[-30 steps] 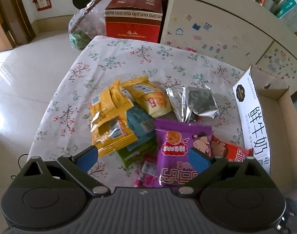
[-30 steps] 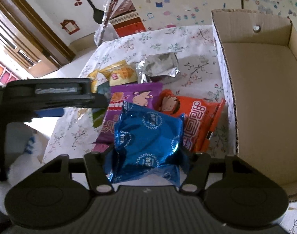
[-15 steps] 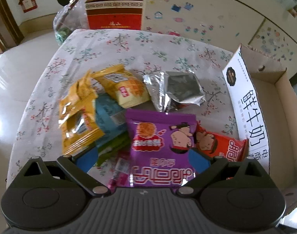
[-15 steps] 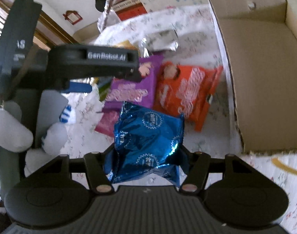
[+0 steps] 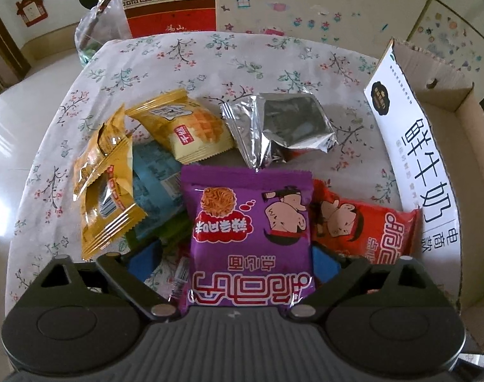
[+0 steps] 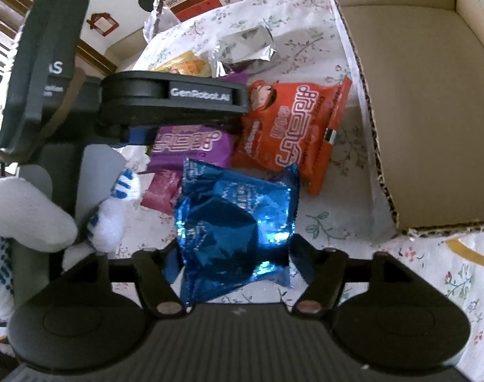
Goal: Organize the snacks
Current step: 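Grasp the purple packet with the left tool while the right tool lifts the blue packet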
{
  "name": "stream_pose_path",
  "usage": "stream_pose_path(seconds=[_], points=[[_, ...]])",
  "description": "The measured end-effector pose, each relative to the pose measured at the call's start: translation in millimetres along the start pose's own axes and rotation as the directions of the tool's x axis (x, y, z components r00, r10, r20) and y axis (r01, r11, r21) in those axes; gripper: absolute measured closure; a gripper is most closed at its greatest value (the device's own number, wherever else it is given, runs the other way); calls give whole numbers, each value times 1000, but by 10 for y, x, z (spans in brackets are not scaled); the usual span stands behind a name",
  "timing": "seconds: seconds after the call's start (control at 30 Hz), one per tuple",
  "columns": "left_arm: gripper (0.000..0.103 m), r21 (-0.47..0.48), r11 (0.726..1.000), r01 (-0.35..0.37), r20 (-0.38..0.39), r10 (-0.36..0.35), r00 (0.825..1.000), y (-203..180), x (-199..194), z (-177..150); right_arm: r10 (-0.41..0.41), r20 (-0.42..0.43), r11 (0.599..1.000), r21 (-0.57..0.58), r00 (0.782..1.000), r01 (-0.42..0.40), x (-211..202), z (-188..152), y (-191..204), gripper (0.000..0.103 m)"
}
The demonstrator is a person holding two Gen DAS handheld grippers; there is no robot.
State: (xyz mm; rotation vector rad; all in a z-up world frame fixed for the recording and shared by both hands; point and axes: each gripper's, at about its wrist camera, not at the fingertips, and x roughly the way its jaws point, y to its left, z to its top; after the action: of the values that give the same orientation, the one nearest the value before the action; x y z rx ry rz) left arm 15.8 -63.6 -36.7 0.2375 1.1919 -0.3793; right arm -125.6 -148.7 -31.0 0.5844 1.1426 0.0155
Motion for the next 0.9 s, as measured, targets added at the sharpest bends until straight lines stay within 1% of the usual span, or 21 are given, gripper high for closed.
stream_pose_path(seconds=[0.1, 0.2, 0.33, 0.43, 0.57, 0.8, 0.9], points=[[23, 5, 1000, -11, -2, 11, 1000, 33, -25, 4, 15, -7, 1000, 1, 1000, -15, 25, 5, 5, 23], [28, 8, 1000, -13, 11, 13, 1000, 71, -60, -10, 16, -15, 1000, -4, 1000, -16, 68, 2, 20, 19], [29, -12, 1000, -13, 24, 14, 1000, 148, -133, -7, 9, -8, 1000, -11, 1000, -9, 108, -4, 36, 19], [29, -23, 1000, -9, 40, 10, 999, 198, -206, -6, 22, 1, 1000, -8, 1000, -22, 111, -3, 34, 19], [29, -45, 999, 4, 49, -2, 999, 264, -279, -26, 43, 5, 999, -11, 999, -43, 110, -6, 18, 24], [29, -84, 996, 19, 70, -13, 997, 392, -385, -45, 77, 32, 997, -33, 997, -76, 23, 11, 74, 41], [29, -99, 995, 20, 78, -12, 997, 434, -421, -50, 75, 40, 996, -45, 996, -73, 22, 27, 89, 41]])
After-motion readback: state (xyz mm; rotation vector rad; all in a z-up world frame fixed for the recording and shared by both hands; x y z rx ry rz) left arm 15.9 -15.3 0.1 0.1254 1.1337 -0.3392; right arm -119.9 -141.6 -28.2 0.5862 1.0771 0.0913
